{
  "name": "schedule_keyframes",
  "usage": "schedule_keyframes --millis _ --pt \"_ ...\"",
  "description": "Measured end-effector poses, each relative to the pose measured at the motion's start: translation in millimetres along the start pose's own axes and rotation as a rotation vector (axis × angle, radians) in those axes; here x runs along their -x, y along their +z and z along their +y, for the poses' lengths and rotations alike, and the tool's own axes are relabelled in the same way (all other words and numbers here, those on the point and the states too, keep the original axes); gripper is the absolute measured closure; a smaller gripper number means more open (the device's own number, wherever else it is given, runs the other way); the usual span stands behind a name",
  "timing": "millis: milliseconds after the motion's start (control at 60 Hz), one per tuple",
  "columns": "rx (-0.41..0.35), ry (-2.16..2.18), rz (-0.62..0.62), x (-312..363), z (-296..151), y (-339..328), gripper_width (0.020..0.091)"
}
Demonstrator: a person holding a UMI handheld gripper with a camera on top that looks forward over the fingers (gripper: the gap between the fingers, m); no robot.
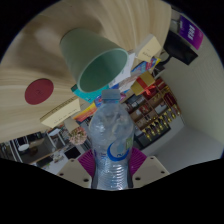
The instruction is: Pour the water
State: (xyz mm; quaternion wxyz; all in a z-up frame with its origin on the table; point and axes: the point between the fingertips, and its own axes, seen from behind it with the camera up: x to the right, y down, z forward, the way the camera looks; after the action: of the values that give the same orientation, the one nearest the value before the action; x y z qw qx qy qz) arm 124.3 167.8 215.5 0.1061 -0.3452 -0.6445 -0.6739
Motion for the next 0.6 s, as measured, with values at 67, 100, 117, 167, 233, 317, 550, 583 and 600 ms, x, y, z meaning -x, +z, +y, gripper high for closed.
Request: schedule_keyframes --millis 67,100,117,167,233,317,550,583,600 --pt "0.003 -0.044 -0.021 -0.4 -4.1 4.1 0.07" --pt "-0.002 -0.055 -0.031 1.4 -6.1 4.7 0.0699" --pt "-0.005 -0.053 -0.037 1.9 -6.2 -2.0 0.0699" --pt "-0.005 -0.029 -0.055 3.6 -6.3 5.8 0.0698" --pt "-0.01 0.029 -0.072 6.1 -5.2 7.7 0.0699" --pt "-0.038 0.204 -0.079 5.9 0.7 0.5 0.0699" --pt "-0.046 1.676 -0.176 5.0 29.6 -13.9 0.0696" --pt "-0.079 1.871 -0.149 9.7 28.2 -34.7 0.0693" --pt "-0.104 1.936 -0.185 13.1 26.0 -17.8 0.0695"
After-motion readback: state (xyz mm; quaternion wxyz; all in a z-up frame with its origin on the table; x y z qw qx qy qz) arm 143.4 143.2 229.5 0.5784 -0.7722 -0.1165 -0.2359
